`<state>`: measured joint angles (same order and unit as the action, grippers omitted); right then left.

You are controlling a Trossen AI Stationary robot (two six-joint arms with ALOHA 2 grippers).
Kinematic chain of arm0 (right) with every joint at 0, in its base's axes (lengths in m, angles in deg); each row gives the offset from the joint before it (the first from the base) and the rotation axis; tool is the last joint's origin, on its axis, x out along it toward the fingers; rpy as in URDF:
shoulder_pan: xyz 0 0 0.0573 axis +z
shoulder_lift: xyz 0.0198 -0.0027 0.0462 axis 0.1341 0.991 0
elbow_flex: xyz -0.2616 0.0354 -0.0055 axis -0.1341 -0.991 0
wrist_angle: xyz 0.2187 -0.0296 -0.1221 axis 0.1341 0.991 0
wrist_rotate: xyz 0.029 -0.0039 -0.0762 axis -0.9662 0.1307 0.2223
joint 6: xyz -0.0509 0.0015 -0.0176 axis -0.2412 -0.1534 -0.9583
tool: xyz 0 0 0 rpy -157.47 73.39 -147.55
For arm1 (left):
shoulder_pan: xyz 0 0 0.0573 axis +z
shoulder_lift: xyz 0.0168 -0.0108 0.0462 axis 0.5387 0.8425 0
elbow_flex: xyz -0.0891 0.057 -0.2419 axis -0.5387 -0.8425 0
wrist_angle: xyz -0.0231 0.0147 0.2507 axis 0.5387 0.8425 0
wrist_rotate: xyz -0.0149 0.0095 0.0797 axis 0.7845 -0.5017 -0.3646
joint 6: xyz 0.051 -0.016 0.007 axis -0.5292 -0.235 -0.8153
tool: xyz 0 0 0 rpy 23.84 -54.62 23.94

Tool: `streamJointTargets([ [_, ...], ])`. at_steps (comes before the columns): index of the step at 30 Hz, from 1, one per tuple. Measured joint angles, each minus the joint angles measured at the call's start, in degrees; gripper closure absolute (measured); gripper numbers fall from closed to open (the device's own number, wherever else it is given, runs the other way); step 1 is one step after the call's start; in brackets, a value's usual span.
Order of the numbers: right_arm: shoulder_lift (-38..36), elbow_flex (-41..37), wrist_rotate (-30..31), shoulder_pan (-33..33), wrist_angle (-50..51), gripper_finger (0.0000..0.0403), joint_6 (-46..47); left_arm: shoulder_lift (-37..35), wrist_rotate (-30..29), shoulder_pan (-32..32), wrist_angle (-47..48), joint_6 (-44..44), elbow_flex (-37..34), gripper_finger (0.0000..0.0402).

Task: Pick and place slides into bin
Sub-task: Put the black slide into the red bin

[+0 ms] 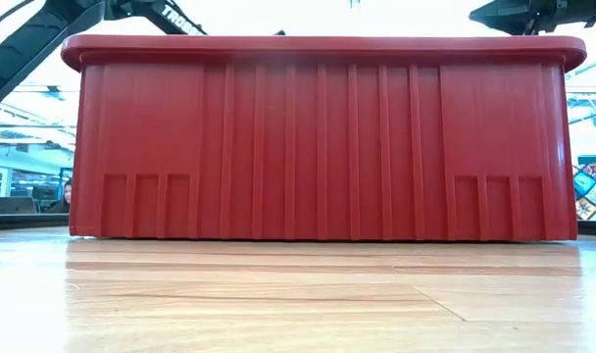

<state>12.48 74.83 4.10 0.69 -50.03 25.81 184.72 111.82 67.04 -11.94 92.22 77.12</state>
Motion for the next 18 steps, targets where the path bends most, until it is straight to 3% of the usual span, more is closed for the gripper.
streamJointTargets([
  [4,0.0,0.0,0.0,0.0,0.6,0.0403,0.0,-0.3,-1.9,0.4,12.4,-10.1,0.0,0.0401],
  [10,0.0,0.0,0.0,0.0,1.1,0.0403,1.5,-0.2,-11.1,0.6,30.8,-28.0,0.0,0.0401],
  [18,0.0,0.0,0.0,0.0,1.1,0.0403,1.9,-0.5,-19.8,-1.1,42.5,-43.6,0.2,0.0401],
])
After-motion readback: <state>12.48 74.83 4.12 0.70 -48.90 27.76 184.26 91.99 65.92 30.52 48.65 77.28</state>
